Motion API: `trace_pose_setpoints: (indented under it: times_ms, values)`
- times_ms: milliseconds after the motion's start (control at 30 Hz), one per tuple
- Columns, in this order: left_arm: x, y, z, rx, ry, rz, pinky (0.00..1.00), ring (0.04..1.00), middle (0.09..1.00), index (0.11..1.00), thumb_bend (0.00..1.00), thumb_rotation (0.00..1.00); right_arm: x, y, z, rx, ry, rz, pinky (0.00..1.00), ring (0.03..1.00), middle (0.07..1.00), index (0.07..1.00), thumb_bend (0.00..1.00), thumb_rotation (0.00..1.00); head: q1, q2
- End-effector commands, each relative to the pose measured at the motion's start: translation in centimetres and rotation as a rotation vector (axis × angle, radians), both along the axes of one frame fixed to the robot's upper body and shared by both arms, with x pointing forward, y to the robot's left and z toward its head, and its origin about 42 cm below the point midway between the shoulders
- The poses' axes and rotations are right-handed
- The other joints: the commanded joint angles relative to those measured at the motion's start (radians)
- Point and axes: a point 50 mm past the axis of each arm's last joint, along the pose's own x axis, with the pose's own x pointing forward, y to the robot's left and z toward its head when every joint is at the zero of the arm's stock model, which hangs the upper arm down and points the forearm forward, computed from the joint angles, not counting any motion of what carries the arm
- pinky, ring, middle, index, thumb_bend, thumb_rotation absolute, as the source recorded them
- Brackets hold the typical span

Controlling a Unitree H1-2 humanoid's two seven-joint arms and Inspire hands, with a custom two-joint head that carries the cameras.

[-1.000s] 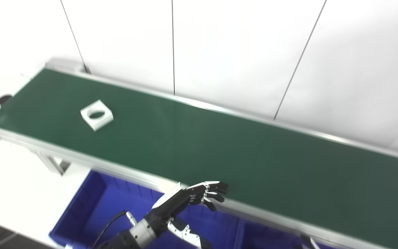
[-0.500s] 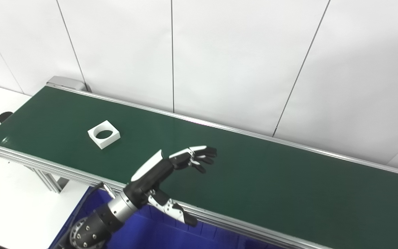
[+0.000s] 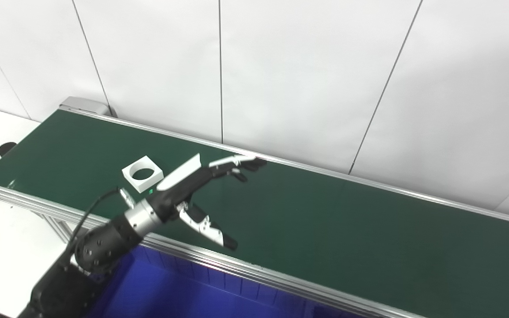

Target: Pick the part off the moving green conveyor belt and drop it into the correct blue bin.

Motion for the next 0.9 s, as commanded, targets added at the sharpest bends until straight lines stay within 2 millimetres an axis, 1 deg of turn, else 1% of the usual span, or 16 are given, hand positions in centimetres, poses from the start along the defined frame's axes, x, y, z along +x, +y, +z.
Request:
trace_pose_setpoints:
  times_ms: [0,33,67,200,300,467,567,733,800,867]
  values:
    - [1.1,1.3,1.7,0.083,-0.052,-0.007,0.76,0.875,0.912,0.891,0.86,0.15,0.6,-0.2,1.1,0.029,-0.084,0.012,0.59,0.691,0.763,0.870,0.88,0.12,0.003,0.004]
    - [1.5,1.7,1.9,0.108,-0.050,-0.007,0.77,0.876,0.915,0.895,0.86,0.14,0.6,-0.3,1.1,0.031,-0.084,0.011,0.60,0.693,0.764,0.870,0.88,0.12,0.004,0.004]
    - [1.9,2.2,2.0,0.129,-0.043,-0.003,0.80,0.875,0.914,0.895,0.86,0.09,0.6,-0.3,1.2,0.033,-0.084,0.012,0.60,0.692,0.763,0.869,0.88,0.12,0.004,0.004]
    - [3.0,3.4,2.5,0.192,-0.033,0.015,0.84,0.885,0.912,0.900,0.86,0.05,0.6,-0.3,1.2,0.034,-0.085,0.010,0.60,0.689,0.758,0.866,0.88,0.11,0.005,0.006]
    - [3.9,4.3,2.9,0.290,-0.030,0.052,0.84,0.880,0.903,0.898,0.88,0.07,0.7,-0.5,1.2,0.032,-0.084,0.008,0.60,0.690,0.761,0.868,0.88,0.12,0.008,0.008]
    - [5.3,5.6,2.8,0.394,-0.017,0.075,0.81,0.858,0.893,0.896,0.92,0.03,0.8,-0.6,1.2,0.023,-0.091,0.005,0.59,0.681,0.756,0.869,0.87,0.13,0.013,0.011]
    - [5.8,6.2,2.6,0.455,-0.005,0.097,0.78,0.852,0.894,0.901,0.95,0.05,0.9,-0.6,1.2,0.025,-0.089,0.005,0.60,0.686,0.757,0.870,0.86,0.14,0.016,0.011]
    - [6.7,7.2,2.3,0.543,0.023,0.110,0.79,0.869,0.890,0.906,0.96,0.06,0.9,-0.7,1.2,0.025,-0.091,0.000,0.59,0.683,0.758,0.868,0.87,0.13,0.020,0.014]
    - [7.0,7.6,2.1,0.569,0.027,0.113,0.80,0.868,0.879,0.899,0.98,0.03,0.9,-0.8,1.2,0.028,-0.090,0.002,0.59,0.685,0.761,0.869,0.86,0.12,0.020,0.014]
    - [7.2,7.9,2.0,0.595,0.033,0.115,0.80,0.867,0.877,0.895,0.99,0.02,0.9,-0.8,1.2,0.033,-0.088,0.004,0.60,0.687,0.762,0.871,0.86,0.11,0.021,0.015]
